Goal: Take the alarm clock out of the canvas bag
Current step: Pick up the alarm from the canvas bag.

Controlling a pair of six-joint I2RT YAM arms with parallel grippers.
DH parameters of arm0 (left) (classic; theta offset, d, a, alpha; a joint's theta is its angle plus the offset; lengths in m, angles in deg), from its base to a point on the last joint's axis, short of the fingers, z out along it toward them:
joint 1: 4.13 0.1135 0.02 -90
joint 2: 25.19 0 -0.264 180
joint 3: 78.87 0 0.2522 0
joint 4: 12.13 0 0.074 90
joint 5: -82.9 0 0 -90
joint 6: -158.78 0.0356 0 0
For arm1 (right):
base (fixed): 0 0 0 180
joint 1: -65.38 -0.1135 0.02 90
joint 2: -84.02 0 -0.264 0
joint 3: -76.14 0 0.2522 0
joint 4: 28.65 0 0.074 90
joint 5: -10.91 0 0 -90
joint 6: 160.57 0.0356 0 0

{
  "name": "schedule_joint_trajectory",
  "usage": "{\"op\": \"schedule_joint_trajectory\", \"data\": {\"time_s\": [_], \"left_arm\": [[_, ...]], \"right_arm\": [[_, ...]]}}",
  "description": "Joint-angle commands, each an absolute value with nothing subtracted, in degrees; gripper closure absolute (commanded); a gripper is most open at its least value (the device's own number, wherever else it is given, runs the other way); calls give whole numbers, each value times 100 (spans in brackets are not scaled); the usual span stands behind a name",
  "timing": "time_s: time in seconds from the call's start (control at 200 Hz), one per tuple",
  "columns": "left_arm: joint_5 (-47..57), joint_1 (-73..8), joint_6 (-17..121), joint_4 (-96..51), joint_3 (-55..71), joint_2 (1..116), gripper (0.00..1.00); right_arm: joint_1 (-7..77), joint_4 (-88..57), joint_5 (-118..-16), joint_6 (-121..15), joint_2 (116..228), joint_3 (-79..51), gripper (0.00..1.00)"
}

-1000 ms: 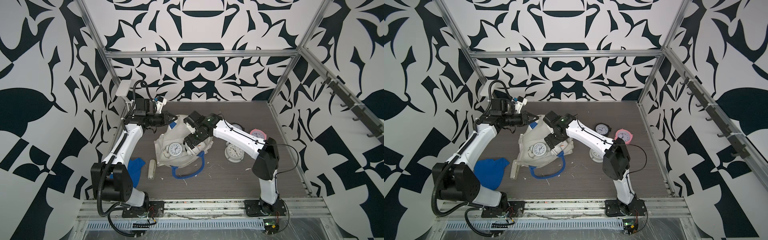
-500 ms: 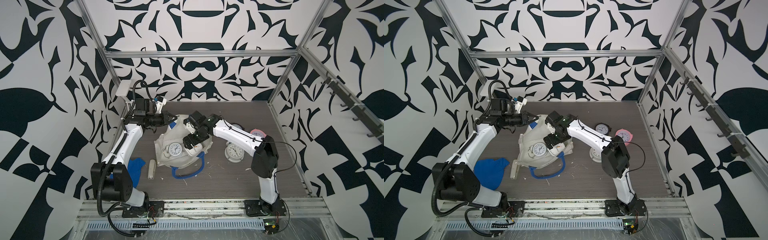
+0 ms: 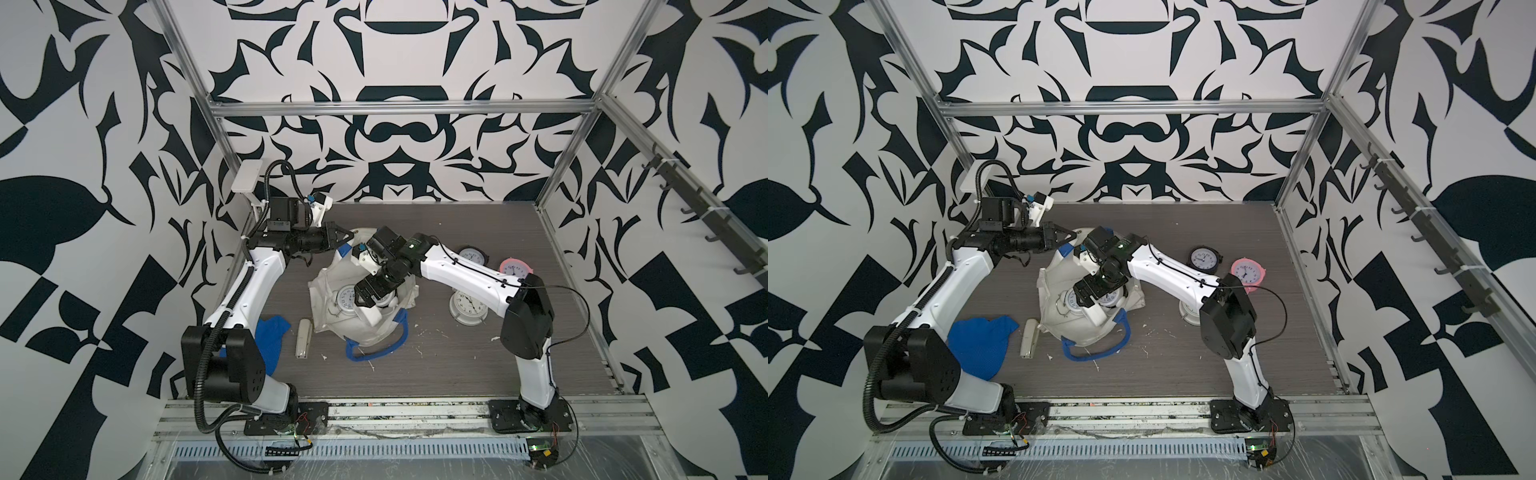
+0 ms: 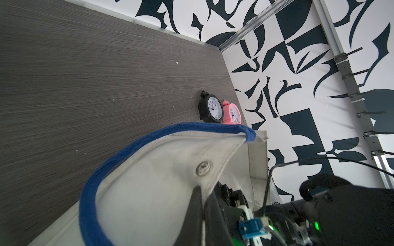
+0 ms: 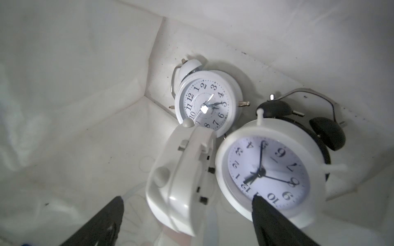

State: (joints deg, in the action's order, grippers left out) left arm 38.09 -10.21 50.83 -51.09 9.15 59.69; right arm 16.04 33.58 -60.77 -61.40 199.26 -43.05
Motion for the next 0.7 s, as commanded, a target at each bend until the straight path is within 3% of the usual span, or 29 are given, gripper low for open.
{"op": "schedule_joint_trajectory", "data": {"time_s": [0.0, 0.225, 0.695], "left_arm": [[3965, -1030, 5182, -5101, 1100, 5877, 100], [3940, -1032, 5195, -5115, 1107, 5885, 100], [3913, -1028, 5208, -5119, 1104, 5978, 100]], "right_arm": [[1825, 3469, -6271, -6439, 19837, -4362, 2], [1630, 3705, -6230, -6490, 19861, -4510, 5], [1181, 3476, -7212, -4936, 19567, -4044, 9]]}}
